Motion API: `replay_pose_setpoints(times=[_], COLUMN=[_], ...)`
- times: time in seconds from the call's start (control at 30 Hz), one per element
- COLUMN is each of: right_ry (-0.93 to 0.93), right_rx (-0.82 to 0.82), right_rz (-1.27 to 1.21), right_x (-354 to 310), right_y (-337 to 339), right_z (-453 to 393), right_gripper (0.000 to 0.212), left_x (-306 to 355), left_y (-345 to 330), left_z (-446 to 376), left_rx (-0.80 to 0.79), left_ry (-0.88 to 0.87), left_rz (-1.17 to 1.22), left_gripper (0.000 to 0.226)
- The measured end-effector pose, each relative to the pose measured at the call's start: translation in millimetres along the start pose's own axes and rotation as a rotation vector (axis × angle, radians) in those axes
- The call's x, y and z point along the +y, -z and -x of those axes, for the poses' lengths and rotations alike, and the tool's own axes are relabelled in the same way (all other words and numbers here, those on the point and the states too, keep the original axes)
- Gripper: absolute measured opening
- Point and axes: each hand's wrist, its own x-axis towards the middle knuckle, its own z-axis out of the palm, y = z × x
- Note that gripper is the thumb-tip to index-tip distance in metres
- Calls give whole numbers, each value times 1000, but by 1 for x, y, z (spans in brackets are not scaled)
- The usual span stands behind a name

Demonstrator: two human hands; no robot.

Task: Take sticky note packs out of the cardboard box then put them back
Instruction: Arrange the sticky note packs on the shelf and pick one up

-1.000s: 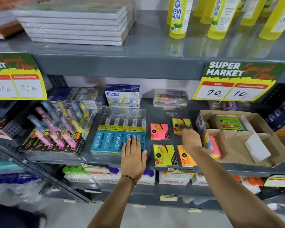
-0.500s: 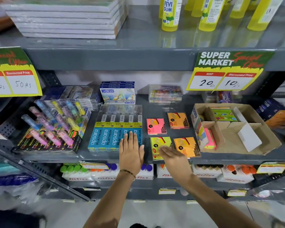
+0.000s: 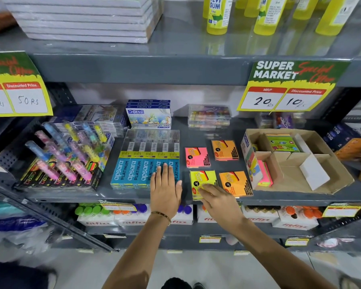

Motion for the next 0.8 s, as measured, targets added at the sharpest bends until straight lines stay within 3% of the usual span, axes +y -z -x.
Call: replay_pose_setpoints(times=[0.2, 0.47, 0.6, 0.7, 0.8], right_ry=[90, 47, -139, -429, -454], right_rx=[-2, -12, 51, -90, -407], right_rz=[44, 8, -127, -92, 56], right_x=[5, 3, 23, 62, 87], right_y=[1, -2, 1, -4, -12], right_z=[-4, -11, -27, -61, -85], right_gripper=[26, 23, 24, 47, 64], left_x=[0, 0, -2, -2, -2], left_y=[0, -1, -3, -3, -4], left_z=[0, 0, -1, -1, -1], left_rx=[-3, -5, -12, -18, -17], left_ry=[3, 3, -1, 5, 0], left_rz=[1, 9, 20, 38, 66], left_gripper=[59, 58, 59, 65, 71])
